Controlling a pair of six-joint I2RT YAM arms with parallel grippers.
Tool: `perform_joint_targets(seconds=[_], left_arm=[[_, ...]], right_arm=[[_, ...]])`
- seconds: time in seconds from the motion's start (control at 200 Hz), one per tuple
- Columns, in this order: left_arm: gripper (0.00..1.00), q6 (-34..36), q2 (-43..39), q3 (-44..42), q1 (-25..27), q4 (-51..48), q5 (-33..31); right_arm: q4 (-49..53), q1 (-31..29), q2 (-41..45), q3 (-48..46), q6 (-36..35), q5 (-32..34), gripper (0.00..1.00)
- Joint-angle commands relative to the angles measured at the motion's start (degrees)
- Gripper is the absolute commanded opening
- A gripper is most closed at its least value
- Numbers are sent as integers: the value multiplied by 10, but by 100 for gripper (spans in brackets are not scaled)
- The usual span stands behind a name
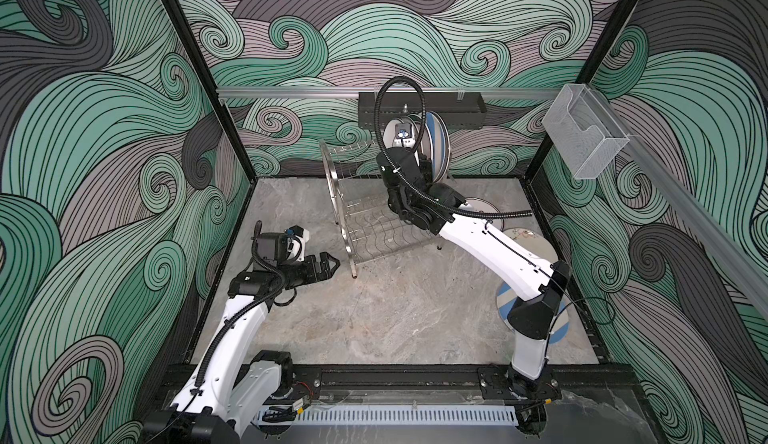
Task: Load the plates into the dish rack
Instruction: 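Lower the teal-rimmed plate into the slot beside the sunburst plate, then open and withdraw the right gripper toward the blue-striped plate on the table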
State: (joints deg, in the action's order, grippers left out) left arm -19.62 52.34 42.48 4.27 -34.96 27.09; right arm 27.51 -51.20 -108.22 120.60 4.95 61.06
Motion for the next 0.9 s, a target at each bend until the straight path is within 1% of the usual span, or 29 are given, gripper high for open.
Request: perform_joint_targets(seconds=[0.0, 0.115, 0.355, 0.495, 0.535, 0.69, 0.766, 0.896], left_arm=[[99, 11, 0, 7, 3, -11, -8], [99, 11, 0, 7, 3, -11, -8], [99, 12, -4, 8, 3, -13, -12], [98, 11, -7, 10, 3, -12, -16], [99, 12, -9, 11, 3, -13, -19], [99, 13, -22, 14, 3, -19, -29], [99, 13, -31, 14, 3, -20, -33], [99, 14, -45, 14, 3, -17, -31]], right_arm=[[1, -3, 27, -3, -5, -5, 25], [-2, -7, 35, -1, -12, -18, 28], [53, -12, 56, 18, -8, -57, 48], [68, -12, 97, 1, -10, -94, 51], [71, -12, 110, -5, -16, -106, 55], [124, -10, 173, -25, -25, -141, 57], [147, -10, 223, -65, -17, -155, 57], [199, -5, 322, -157, 22, -177, 56]])
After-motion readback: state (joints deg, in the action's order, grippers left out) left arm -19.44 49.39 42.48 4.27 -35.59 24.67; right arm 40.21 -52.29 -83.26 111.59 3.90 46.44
